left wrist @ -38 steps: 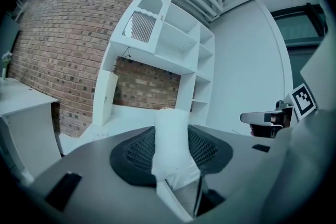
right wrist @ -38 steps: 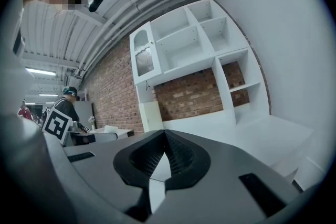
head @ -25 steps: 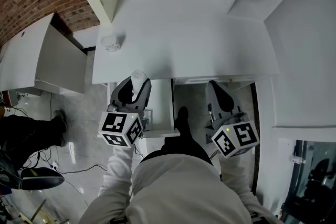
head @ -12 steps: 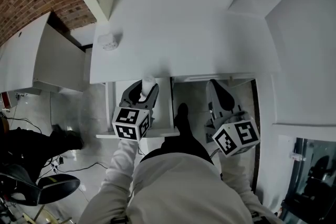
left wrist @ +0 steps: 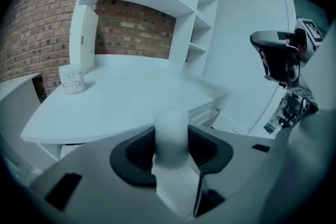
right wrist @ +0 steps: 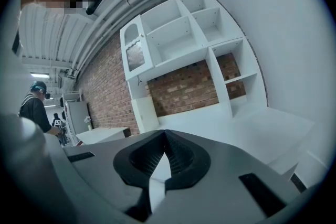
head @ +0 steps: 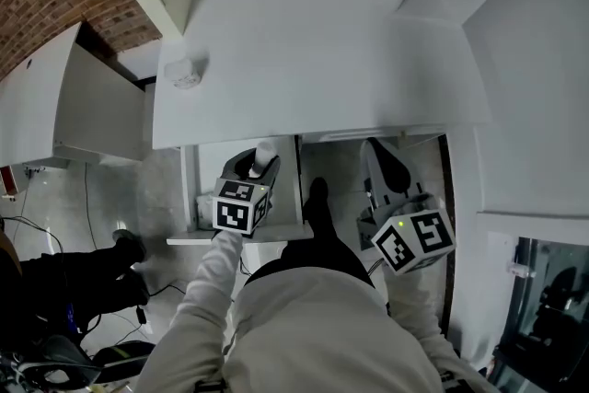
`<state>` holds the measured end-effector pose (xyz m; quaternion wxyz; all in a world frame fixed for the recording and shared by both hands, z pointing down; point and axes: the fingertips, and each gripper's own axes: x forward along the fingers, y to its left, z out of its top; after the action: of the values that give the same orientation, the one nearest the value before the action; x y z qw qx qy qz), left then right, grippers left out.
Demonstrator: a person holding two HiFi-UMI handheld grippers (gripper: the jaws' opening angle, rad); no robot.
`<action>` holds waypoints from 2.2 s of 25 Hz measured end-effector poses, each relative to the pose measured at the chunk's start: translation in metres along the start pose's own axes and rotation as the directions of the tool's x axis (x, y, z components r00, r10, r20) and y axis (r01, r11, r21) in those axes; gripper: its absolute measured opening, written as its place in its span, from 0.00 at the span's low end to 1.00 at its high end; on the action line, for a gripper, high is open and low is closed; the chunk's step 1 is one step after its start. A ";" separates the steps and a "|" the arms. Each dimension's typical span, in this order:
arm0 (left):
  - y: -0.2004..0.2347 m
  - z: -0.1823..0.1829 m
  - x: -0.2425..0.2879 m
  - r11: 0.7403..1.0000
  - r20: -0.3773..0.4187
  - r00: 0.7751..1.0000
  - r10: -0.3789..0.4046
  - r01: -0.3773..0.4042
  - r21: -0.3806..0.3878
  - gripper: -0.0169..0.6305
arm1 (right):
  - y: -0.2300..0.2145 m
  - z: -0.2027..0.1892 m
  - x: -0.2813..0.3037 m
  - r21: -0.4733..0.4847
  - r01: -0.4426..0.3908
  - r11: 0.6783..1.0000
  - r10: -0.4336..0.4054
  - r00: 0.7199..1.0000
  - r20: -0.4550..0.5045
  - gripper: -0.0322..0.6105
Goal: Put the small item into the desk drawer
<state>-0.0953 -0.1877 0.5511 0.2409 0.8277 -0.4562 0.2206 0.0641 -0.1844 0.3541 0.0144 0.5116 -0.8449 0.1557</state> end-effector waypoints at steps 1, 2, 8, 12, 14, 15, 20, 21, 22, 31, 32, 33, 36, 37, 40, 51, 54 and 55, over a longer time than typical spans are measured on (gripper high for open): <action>0.000 -0.005 0.004 1.000 -0.019 1.000 -0.006 0.006 0.000 0.32 | -0.001 -0.001 0.001 0.001 0.001 1.000 -0.001 1.000 -0.001 0.09; 0.000 -0.011 0.008 1.000 -0.038 0.999 -0.011 0.011 -0.001 0.32 | -0.001 -0.001 0.001 0.003 0.002 1.000 -0.002 1.000 -0.002 0.09; 0.008 -0.041 0.033 1.000 -0.147 0.989 -0.011 0.012 0.005 0.32 | -0.004 -0.004 0.005 0.008 0.006 1.000 -0.005 1.000 -0.011 0.09; 0.019 -0.060 0.048 1.000 -0.230 0.973 0.013 -0.009 0.016 0.32 | -0.006 -0.009 0.007 0.014 0.008 1.000 -0.008 1.000 -0.025 0.09; 0.019 -0.070 0.057 1.000 -0.267 0.964 0.005 -0.001 0.016 0.32 | -0.007 -0.010 0.008 0.017 0.011 1.000 -0.010 0.999 -0.031 0.09; 0.018 -0.075 0.062 1.000 -0.284 0.959 -0.006 0.009 0.011 0.32 | -0.008 -0.011 0.008 0.018 0.013 1.000 -0.013 0.999 -0.033 0.09; 0.027 -0.111 0.085 1.000 -0.365 0.931 0.003 0.002 0.013 0.32 | -0.012 -0.012 0.011 0.019 0.026 0.999 -0.025 0.999 -0.047 0.09; 0.028 -0.118 0.087 1.000 -0.384 0.923 0.005 -0.001 0.010 0.32 | -0.013 -0.013 0.012 0.018 0.027 0.999 -0.026 0.998 -0.053 0.09; 0.030 -0.124 0.089 1.000 -0.403 0.915 0.008 -0.006 0.004 0.32 | -0.014 -0.014 0.012 0.017 0.028 0.999 -0.027 0.998 -0.057 0.09; 0.036 -0.159 0.109 0.998 -0.484 0.875 -0.009 -0.020 -0.055 0.32 | -0.022 -0.013 0.018 0.012 0.033 0.999 -0.032 0.997 -0.075 0.09; 0.035 -0.164 0.112 0.998 -0.493 0.870 -0.021 -0.015 -0.068 0.32 | -0.023 -0.014 0.019 0.013 0.034 0.999 -0.033 0.996 -0.078 0.09; 0.033 -0.169 0.114 0.997 -0.503 0.864 -0.031 -0.010 -0.079 0.32 | -0.024 -0.015 0.018 0.013 0.035 0.999 -0.034 0.996 -0.082 0.09; 0.040 -0.190 0.121 0.996 -0.542 0.840 -0.017 -0.034 -0.083 0.32 | -0.028 -0.016 0.019 0.014 0.038 0.999 -0.037 0.995 -0.090 0.09; 0.042 -0.195 0.121 0.995 -0.557 0.830 -0.014 -0.043 -0.089 0.32 | -0.029 -0.017 0.020 0.015 0.039 0.999 -0.038 0.995 -0.092 0.09; 0.040 -0.201 0.122 0.995 -0.580 0.815 -0.019 -0.044 -0.094 0.32 | -0.033 -0.019 0.020 0.015 0.043 0.999 -0.042 0.994 -0.098 0.09; 0.022 -0.218 0.122 0.993 -0.643 0.765 -0.029 -0.049 -0.103 0.32 | -0.048 -0.022 0.019 0.017 0.059 0.998 -0.057 0.992 -0.115 0.09; 0.020 -0.213 0.122 0.993 -0.638 0.769 -0.053 -0.024 -0.112 0.33 | -0.047 -0.021 0.021 0.019 0.054 0.998 -0.051 0.992 -0.115 0.09; 0.020 -0.210 0.122 0.993 -0.631 0.773 -0.058 -0.020 -0.115 0.35 | -0.047 -0.022 0.021 0.020 0.051 0.999 -0.048 0.992 -0.116 0.09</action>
<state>-0.0844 -0.1502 0.7916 0.4300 0.6944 -0.3521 0.4571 0.0918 -0.2168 0.3902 0.0613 0.5227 -0.8278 0.1942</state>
